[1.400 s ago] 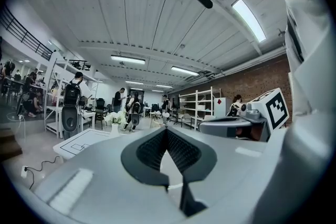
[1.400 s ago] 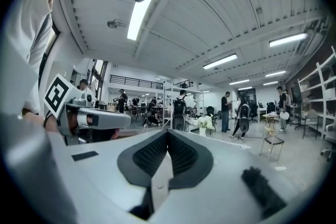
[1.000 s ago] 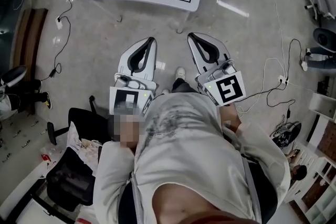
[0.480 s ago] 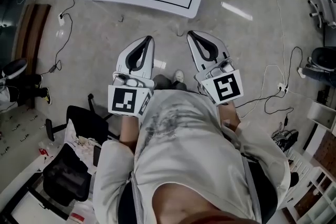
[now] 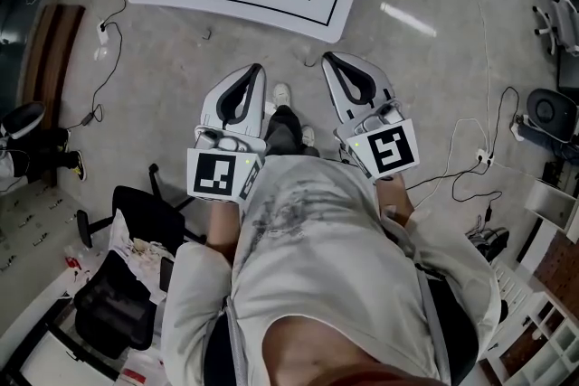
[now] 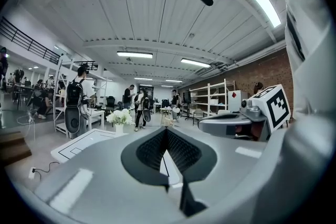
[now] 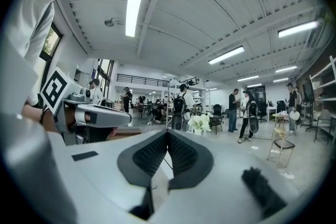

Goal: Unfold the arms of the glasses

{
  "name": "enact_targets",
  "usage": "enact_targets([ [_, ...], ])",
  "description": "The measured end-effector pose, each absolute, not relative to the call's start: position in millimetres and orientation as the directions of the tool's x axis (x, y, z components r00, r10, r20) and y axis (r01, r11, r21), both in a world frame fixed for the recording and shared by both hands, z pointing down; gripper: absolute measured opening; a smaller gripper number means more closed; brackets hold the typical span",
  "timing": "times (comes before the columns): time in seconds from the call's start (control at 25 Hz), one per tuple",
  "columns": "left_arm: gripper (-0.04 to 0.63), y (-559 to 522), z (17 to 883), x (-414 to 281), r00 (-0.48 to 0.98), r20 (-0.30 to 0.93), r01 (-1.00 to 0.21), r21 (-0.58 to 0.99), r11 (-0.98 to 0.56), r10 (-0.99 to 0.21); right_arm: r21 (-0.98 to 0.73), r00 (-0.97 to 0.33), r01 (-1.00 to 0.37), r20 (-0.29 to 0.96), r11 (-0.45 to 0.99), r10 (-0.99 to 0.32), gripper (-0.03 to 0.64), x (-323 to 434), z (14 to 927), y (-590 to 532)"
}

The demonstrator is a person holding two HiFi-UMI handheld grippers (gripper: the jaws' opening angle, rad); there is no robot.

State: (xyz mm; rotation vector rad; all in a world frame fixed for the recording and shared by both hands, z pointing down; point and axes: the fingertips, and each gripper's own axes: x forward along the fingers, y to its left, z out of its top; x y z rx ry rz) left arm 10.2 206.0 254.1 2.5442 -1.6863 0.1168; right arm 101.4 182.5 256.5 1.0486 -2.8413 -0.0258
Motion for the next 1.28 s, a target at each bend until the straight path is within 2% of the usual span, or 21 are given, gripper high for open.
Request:
enact_targets([
  [0.44,0.008,131,260,-11,0.437,0.107,-0.899,0.051,-0.434,-0.893,0.088,-0.775,-0.624,0.055,0.776,-0.63,0.015,72,251,119],
  [0.8,0.009,62,281,-41,0.486,0.141,-0.874,0.093,-0.477,-0.863,0.108,-0.721,-0.674,0.116,0.731,-0.683,0.015,53,268,57],
  [1.0,0.008,40,291,-51,0.519,0.159,-0.855,0.075,-0.514,-0.84,0.057,-0.715,-0.69,0.104,0.721,-0.692,0.015,43,270,39],
  [1.28,0.009,21,309,-64,0.549,0.181,-0.835,0.081,-0.544,-0.816,0.08,-0.687,-0.709,0.147,0.701,-0.712,0.017,36,284,24],
])
